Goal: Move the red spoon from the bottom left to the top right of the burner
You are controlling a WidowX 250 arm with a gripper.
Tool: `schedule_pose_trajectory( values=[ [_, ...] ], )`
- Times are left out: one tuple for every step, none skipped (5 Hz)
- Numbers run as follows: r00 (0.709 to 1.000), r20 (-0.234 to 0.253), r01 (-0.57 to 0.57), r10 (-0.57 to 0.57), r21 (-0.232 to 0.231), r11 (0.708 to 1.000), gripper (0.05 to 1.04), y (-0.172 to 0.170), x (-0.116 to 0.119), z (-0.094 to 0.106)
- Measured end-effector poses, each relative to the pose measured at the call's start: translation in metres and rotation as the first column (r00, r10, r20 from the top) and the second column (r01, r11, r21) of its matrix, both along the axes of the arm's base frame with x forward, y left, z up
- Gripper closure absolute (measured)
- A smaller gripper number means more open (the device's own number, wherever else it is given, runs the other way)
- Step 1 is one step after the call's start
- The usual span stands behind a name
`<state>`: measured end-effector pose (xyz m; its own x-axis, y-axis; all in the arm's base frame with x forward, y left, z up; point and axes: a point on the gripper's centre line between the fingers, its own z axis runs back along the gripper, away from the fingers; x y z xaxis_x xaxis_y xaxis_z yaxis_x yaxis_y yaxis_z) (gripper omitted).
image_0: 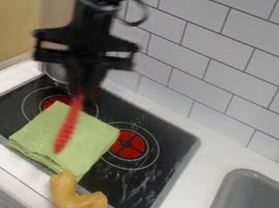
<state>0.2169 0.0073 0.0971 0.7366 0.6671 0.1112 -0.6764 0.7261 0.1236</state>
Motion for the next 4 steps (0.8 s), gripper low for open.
schedule_pose_trajectory(
  values=[
    [1.000, -0.021, 0.006, -0.007, -0.035, 0.999, 1.000, -0.029, 0.028, -0.001],
    [0.993, -0.052, -0.114, 0.108, -0.125, 0.986, 1.000, -0.052, 0.051, -0.026],
    [0.976, -0.074, -0.218, 0.207, -0.190, 0.957, 1.000, -0.065, 0.064, -0.049],
    [0.970, -0.125, -0.232, 0.210, -0.200, 0.952, 1.000, -0.067, 0.081, -0.065]
  ],
)
